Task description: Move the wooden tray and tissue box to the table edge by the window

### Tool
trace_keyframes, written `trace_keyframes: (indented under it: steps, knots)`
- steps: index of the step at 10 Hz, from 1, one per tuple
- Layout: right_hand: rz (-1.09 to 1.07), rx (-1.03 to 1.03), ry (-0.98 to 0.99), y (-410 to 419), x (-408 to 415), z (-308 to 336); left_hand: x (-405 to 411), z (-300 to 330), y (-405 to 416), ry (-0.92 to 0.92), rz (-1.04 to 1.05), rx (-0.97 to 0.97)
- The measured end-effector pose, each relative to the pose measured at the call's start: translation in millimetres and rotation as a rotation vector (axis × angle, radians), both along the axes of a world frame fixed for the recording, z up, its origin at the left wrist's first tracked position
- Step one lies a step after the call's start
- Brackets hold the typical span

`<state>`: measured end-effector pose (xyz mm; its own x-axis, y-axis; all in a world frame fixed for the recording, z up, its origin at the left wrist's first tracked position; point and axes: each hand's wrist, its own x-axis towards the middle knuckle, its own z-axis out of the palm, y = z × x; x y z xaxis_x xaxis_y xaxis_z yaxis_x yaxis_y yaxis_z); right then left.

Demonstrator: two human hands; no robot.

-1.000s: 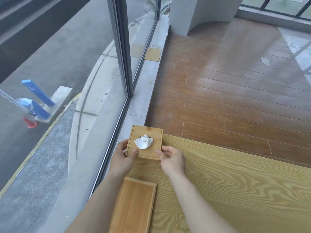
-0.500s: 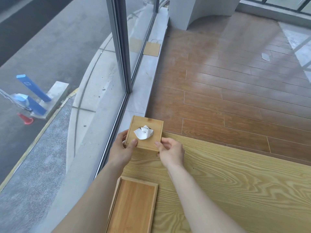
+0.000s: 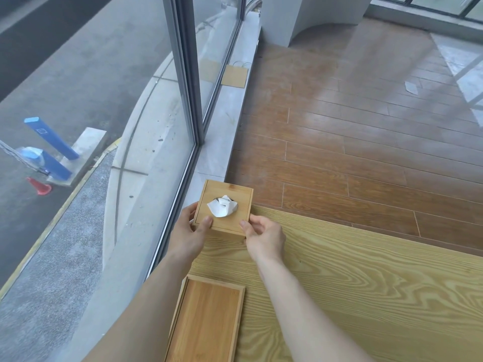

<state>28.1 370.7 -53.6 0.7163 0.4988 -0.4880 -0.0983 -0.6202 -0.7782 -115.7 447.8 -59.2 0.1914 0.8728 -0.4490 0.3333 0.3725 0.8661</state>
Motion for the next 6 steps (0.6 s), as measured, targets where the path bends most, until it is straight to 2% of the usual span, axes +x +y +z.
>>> trace_keyframes:
  steps: [1, 3, 5, 6]
  knots:
    - [0.003, 0.001, -0.002, -0.3, 0.6, -0.2, -0.6, -0.3, 0.3, 0.002, -0.005, -0.003]
    - [0.086, -0.082, -0.162, -0.2, -0.8, 4.4, 1.0, -1.0, -3.7, 0.027, 0.005, 0.048]
    - [0.313, -0.276, -0.429, -18.9, 11.5, 14.6, 2.0, 1.7, -17.7, 0.312, 0.079, 0.24]
    - [0.472, -0.324, -0.561, -35.1, 27.1, 22.1, 4.3, 10.8, -24.3, 0.452, 0.02, 0.359]
